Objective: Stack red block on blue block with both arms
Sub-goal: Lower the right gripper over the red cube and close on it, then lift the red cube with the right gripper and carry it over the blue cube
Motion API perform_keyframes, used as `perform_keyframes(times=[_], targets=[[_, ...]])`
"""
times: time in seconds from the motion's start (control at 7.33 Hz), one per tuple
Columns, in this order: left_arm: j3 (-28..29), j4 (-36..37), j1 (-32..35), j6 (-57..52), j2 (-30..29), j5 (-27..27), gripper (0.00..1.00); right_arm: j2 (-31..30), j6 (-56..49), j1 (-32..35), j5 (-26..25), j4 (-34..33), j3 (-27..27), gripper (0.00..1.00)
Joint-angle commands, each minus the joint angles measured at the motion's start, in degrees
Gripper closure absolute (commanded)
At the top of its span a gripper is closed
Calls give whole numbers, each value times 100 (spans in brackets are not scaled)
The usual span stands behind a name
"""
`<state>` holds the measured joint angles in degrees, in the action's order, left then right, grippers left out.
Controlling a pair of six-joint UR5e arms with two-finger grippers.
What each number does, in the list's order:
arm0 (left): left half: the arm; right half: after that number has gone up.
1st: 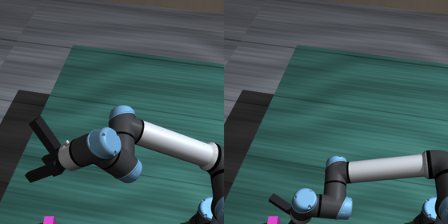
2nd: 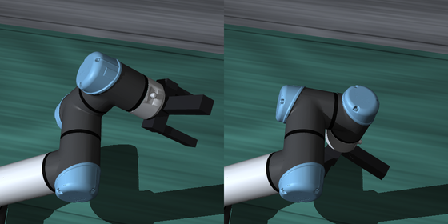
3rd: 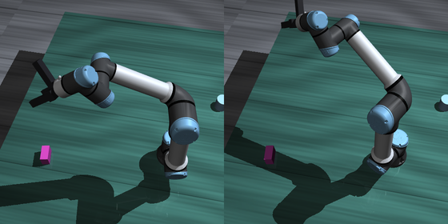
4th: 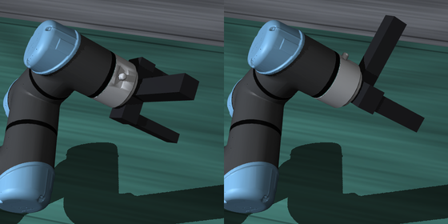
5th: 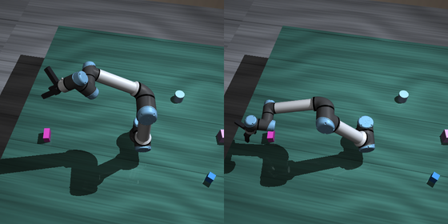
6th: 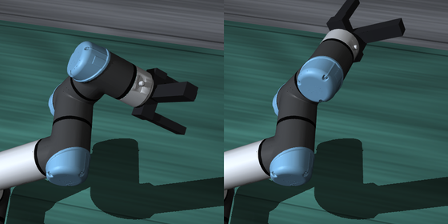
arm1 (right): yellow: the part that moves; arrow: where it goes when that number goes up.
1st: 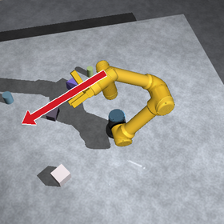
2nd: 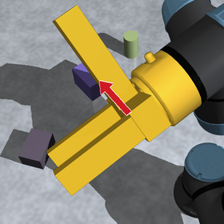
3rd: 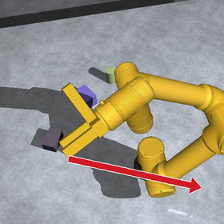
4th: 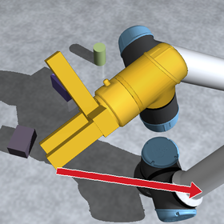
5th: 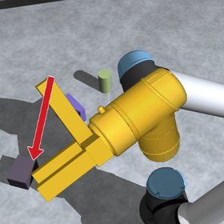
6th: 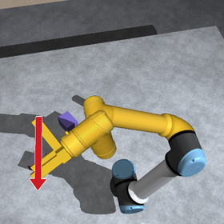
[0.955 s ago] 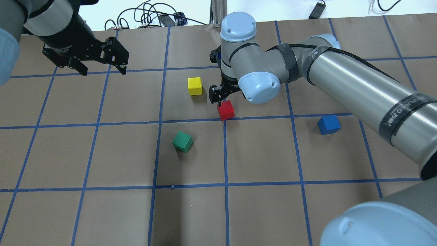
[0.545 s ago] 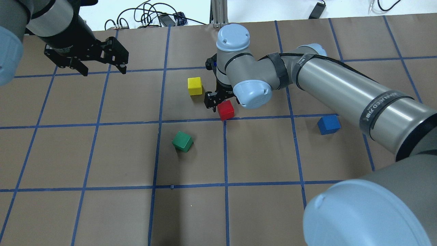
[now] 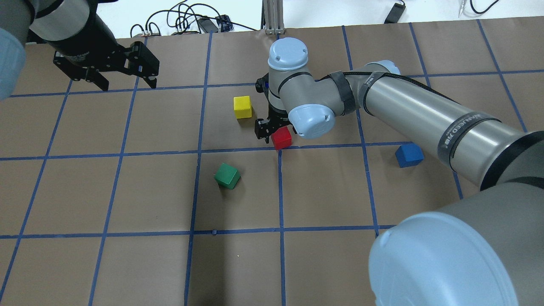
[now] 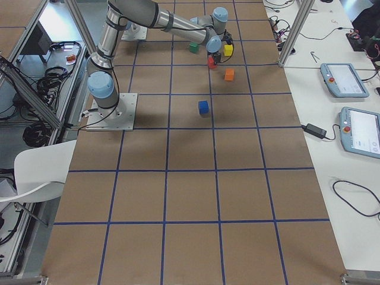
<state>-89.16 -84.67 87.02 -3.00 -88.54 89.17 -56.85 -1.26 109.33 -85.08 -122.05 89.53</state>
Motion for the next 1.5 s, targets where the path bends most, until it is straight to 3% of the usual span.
perform_keyframes(times=[0.0,0.27,0.55,0.68,0.95,1.36], targets=[[-30,29,0,-34,-5,-4,0,25,-6,0,0,6,-5,42],[-31,65,0,-43,-5,-13,0,-18,3,-8,-17,84,-14,100],[-40,74,0,-34,-5,-39,0,-219,29,-69,-27,416,-49,100],[-40,74,0,-34,-5,-48,0,-578,38,-139,-79,915,-102,100],[-48,74,0,-34,-5,-48,0,-1263,38,-961,-71,2110,-164,100],[-57,74,0,-43,-5,-48,0,-1908,-84,-1958,-149,2581,90,100]])
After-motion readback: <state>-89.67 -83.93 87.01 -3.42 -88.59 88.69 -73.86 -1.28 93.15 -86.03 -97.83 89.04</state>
